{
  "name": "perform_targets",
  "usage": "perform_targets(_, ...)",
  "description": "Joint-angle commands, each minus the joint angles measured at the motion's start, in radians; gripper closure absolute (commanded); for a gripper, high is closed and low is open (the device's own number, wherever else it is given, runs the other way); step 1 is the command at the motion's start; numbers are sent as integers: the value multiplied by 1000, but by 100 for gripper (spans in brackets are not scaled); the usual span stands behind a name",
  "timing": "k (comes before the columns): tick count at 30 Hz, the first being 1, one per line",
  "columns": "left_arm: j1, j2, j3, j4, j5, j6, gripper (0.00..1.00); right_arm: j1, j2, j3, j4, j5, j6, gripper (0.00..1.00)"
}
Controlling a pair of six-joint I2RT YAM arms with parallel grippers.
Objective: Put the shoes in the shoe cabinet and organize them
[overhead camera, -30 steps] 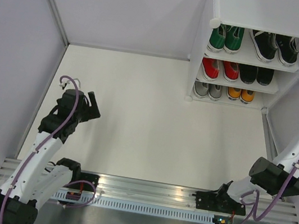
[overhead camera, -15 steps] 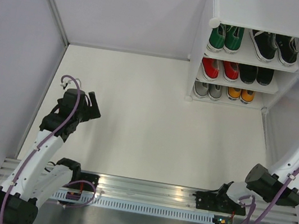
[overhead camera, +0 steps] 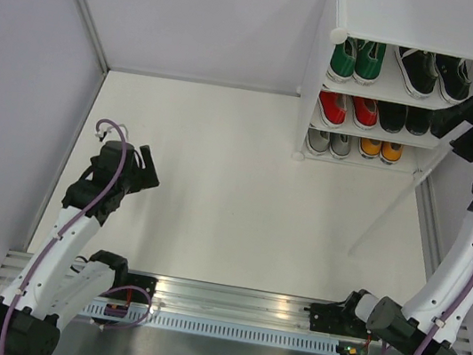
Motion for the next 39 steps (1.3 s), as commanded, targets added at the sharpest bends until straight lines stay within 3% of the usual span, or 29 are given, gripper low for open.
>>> perform_targets(1, -3, -17, -1, 40, 0, 33, 0, 50, -35, -78, 124, -206, 115, 2)
perform_targets(9, -3, -18, -2, 41, 3, 33, 0, 178, -74, -245, 531, -350, 368, 2)
perform_targets(24, -3, -32, -4, 41, -1, 38, 0, 473, 168, -310, 1045, -202, 422, 2)
perform_targets(31, -3, -37, -5, 44, -1, 40, 0, 505, 317, -213, 1069, -171, 315, 2)
perform_targets(36, -3, -38, -4, 46, -1, 41, 0, 505, 356, -206, 1086, -102, 254, 2)
perform_targets(39, -3, -41, -4, 49, 3, 43, 0, 504, 360, -166, 1019, -135, 235, 2)
